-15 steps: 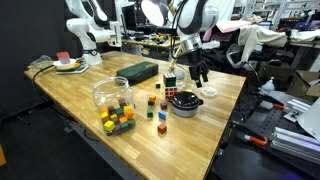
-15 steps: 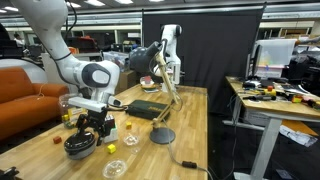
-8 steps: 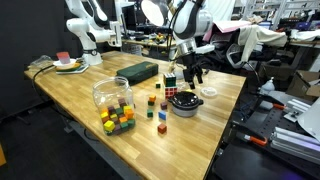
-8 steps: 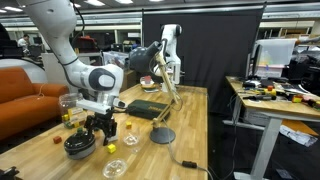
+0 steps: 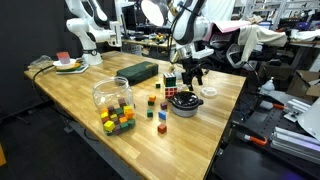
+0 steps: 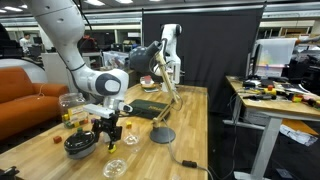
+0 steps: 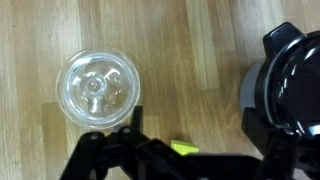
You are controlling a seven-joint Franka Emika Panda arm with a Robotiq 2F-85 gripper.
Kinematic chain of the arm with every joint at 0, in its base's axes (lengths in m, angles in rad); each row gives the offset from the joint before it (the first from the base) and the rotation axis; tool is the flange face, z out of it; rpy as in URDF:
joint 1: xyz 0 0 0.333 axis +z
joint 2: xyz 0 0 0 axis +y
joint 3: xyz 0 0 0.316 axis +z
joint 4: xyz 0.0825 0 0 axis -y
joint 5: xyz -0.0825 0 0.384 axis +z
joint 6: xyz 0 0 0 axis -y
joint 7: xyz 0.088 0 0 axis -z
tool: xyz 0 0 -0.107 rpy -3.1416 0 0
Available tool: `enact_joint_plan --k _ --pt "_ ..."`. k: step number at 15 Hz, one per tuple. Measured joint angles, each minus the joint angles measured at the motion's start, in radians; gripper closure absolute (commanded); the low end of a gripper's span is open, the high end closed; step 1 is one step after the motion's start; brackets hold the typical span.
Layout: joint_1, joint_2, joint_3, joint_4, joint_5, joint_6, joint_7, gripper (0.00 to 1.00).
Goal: Pick up the yellow block and stack it on top of the rubix cube, then pick up the brown block and stack it on top of the yellow block.
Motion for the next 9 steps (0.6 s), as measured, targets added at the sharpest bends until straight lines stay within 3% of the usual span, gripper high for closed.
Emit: enact_joint_plan --k 9 --pt "0.001 0.071 0.002 0.087 0.001 0.000 0.041 0.00"
